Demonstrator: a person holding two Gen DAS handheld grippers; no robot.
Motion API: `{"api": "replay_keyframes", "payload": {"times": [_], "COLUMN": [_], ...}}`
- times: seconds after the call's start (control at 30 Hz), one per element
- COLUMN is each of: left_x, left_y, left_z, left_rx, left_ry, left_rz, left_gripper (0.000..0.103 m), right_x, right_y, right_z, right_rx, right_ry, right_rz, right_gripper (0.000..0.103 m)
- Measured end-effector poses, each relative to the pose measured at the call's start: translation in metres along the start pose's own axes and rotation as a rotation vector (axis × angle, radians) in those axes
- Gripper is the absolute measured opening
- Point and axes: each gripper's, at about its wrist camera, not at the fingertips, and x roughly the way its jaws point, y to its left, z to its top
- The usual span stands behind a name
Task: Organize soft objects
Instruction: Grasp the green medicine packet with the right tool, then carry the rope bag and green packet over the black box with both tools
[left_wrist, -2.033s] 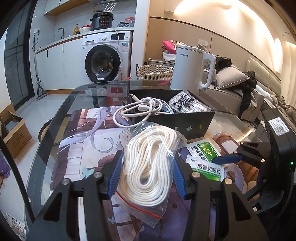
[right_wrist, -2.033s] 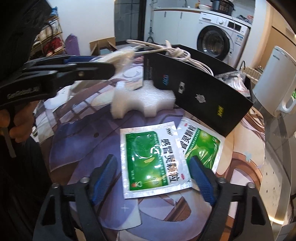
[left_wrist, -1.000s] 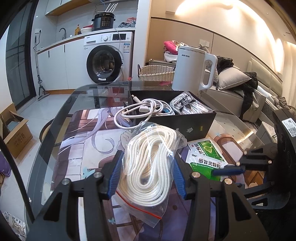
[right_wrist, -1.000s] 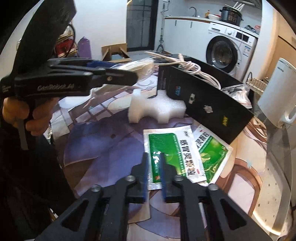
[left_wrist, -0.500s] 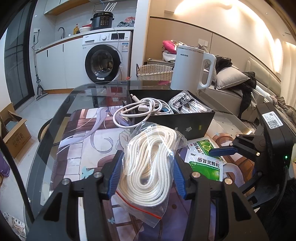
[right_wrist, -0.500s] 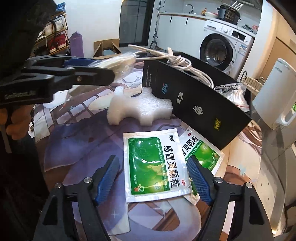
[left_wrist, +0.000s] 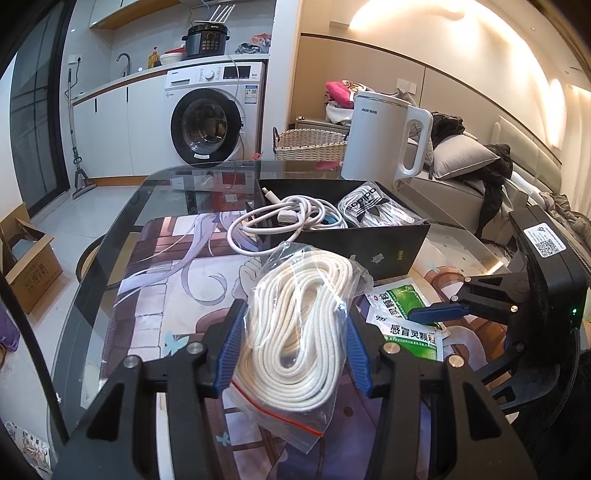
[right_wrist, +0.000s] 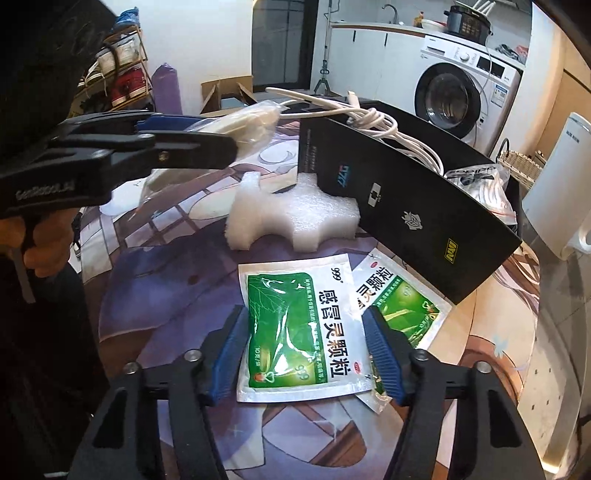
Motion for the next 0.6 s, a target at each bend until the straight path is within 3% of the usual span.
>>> {"api": "replay_keyframes", "payload": {"times": [0.1,0.17,0.37,0.6], "left_x": [0.001,0.001,0.001,0.002], "left_y": [-0.001,-0.001,-0.002,-0.002], "left_z": [0.000,0.000,0.000,0.000], "left_rx": [0.002,0.005,0.003,0.002], "left_ry": [0.000,0.001,0.001,0.002], "left_rz": [-0.001,0.000,0.001,0.002], "left_gripper": [0.050,0.050,0.050,0.050], "right_x": [-0.002,-0.003,-0.006,-0.011], "right_y": [0.001,0.003,0.006,0.019], "right_z": [-0.002,-0.003,-0.004,-0.005], "right_rx": [-0.002,-0.009,-0.009,-0.036], "right_ry": [-0.014,-0.021,-0.042,-0.065], "right_rz": [-0.003,-0.005,-0.001,0.033], "right_gripper": [0.053,0.042,0.027,0.025]}}
